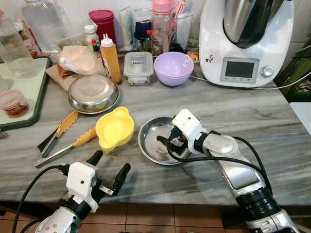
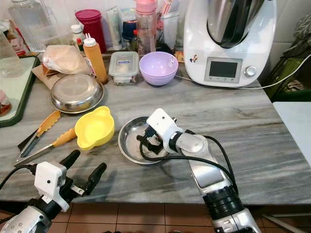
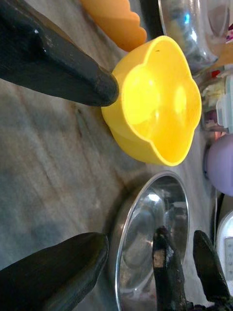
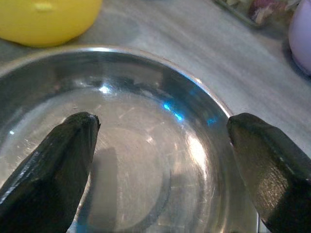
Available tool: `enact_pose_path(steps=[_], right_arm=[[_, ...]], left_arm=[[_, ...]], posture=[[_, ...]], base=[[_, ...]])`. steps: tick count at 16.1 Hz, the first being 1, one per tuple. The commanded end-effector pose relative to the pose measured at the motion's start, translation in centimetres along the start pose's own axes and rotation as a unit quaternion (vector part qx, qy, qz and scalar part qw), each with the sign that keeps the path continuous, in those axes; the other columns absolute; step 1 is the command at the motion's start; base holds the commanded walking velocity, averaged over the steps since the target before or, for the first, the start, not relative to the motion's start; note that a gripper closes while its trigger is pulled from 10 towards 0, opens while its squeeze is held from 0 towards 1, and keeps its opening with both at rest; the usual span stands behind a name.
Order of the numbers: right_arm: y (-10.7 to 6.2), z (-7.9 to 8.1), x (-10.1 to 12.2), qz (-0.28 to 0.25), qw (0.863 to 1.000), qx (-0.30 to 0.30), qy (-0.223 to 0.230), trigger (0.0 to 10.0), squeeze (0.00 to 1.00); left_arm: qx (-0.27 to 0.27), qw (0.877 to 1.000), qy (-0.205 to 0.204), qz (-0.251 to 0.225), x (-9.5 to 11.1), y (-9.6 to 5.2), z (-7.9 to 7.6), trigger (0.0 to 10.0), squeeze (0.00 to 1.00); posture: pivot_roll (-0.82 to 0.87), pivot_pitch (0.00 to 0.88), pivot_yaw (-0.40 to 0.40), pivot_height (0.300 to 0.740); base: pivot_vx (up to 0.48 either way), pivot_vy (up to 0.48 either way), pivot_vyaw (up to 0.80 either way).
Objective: Setting the table
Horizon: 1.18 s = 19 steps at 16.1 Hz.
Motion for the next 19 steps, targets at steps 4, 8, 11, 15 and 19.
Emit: enact_pose_path(steps=[4, 8, 11, 15, 19], right_arm=[[0.7, 1.2, -0.7, 0.02, 0.999, 0.027, -0.004, 10.0, 0.0], [1.8, 2.2, -0.4, 0.015, 0.999, 0.041, 0.007, 10.0, 0.0], [2.8, 3.1, -0.2, 0.01, 0.999, 0.05, 0.006, 10.0, 0.0], [4.0, 3.1, 0.1, 0.005, 0.999, 0.048, 0.006, 10.0, 0.0], [4.6, 3.5, 0.5, -0.003, 0.999, 0.051, 0.002, 10.0, 0.0]], left_arm=[[-0.015, 1.0, -0.001, 0.004, 0.2, -0.1, -0.6, 10.0, 0.0], [-0.019, 1.0, -0.002, 0.008, 0.2, 0.0, -0.6, 10.0, 0.0], [-0.022, 1.0, -0.004, 0.012, -0.2, -0.1, -0.6, 10.0, 0.0], [-0.025, 0.999, -0.005, 0.023, -0.9, -0.3, -0.3, 10.0, 0.0], [-0.024, 0.999, -0.005, 0.029, -1.8, -0.4, 0.2, 10.0, 0.0]], posture=[[-0.07, 0.117, 0.006, 0.74], [-0.07, 0.116, 0.009, 0.74], [-0.06, 0.122, 0.011, 0.74], [-0.05, 0.126, 0.013, 0.74], [-0.05, 0.128, 0.014, 0.74]], base=[[0.0, 0.0, 0.0], [0.0, 0.0, 0.0], [0.0, 0.0, 0.0], [0.0, 0.0, 0.0], [0.0, 0.0, 0.0]])
Point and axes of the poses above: a point about 5 cm out from each wrist's last joint towards the gripper, its own y axis pointing out of the wrist towards the gripper, its own x axis along the axis of the wrist's last joint, z = x × y, the point moved 5 cm from there along y, pointing out of the wrist towards the gripper, and after that the axes turned 13 degrees about -y, right-handed, at the moved point
